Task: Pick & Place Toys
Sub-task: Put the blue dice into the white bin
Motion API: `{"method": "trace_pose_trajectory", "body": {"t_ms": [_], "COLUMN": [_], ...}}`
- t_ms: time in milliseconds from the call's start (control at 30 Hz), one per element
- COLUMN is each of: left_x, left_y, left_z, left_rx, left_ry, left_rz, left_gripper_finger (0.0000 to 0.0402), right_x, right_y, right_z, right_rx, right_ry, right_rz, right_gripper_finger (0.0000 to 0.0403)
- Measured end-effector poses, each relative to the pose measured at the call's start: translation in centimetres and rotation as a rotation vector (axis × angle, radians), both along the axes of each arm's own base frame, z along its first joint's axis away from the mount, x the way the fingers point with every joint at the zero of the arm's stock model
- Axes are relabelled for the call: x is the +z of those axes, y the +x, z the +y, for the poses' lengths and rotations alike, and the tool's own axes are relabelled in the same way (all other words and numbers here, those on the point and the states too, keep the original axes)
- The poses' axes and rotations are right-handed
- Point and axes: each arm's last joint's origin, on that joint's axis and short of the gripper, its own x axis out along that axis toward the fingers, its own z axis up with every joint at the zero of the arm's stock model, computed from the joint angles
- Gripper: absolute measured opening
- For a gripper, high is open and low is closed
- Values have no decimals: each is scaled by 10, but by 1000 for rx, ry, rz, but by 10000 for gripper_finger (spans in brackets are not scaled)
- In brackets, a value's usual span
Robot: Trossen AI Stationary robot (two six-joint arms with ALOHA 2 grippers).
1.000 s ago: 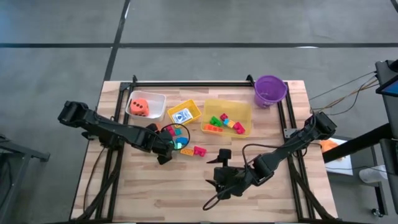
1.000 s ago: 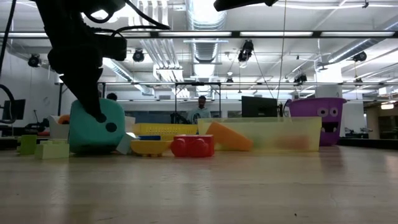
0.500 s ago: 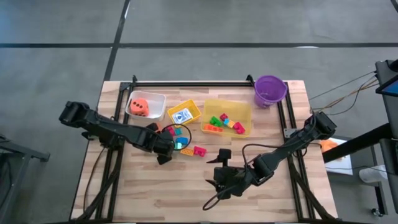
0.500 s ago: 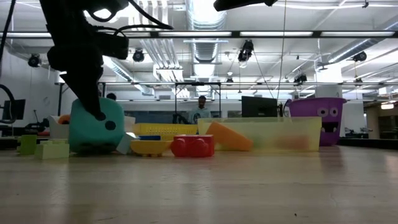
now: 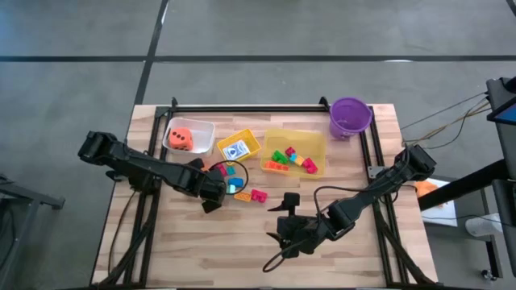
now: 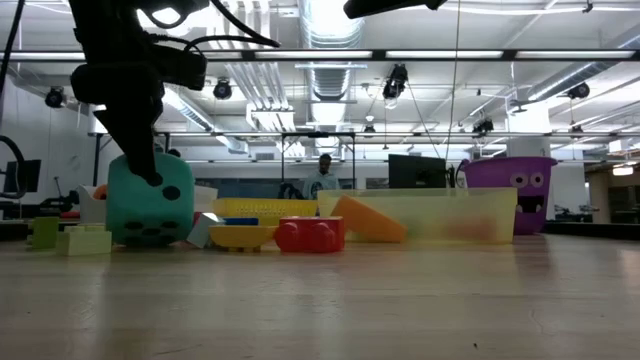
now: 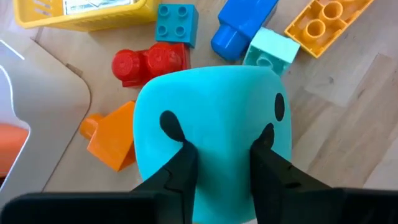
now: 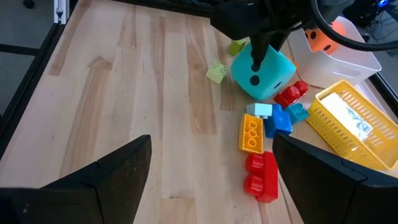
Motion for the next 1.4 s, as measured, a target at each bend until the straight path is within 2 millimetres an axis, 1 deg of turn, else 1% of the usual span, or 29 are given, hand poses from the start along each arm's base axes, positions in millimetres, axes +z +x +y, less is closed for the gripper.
{"method": "trace_pose_trajectory", "body": {"t_ms": [133, 233, 433, 600, 833, 933, 1067, 1167, 1300, 1400], "left_x": [9, 12, 14, 23, 44, 49, 45, 34, 15, 11], "left_y": [2, 3, 1, 2, 4, 6, 4, 2, 1, 0], "left_z": [-2, -2, 0, 0, 1, 1, 0, -1, -5, -5], "left_rx": [-6, -7, -6, -1, 6, 6, 9, 20, 12, 10], "left_ry": [-14, -4, 41, 82, 141, 135, 108, 71, 22, 11], "left_rz": [0, -5, 15, 11, 0, -12, 4, 16, -10, -16], "left_gripper_finger": [78, 62, 39, 13, 1, 2, 2, 2, 2, 2], "right_x": [0, 0, 0, -1, -1, -1, -1, -1, -1, -1], "right_y": [0, 0, 0, 0, 0, 0, 0, 0, -1, -1], "right_z": [0, 0, 0, 0, 0, 0, 0, 0, 0, 0], "right_rx": [0, 0, 0, 0, 0, 0, 0, 0, 0, 0], "right_ry": [0, -1, -5, -5, -5, -5, -5, -5, -5, -5], "right_rz": [0, 0, 6, 7, 7, 7, 7, 7, 7, 7], "right_gripper_finger": [331, 331, 331, 331, 331, 331, 331, 331, 331, 331]}}
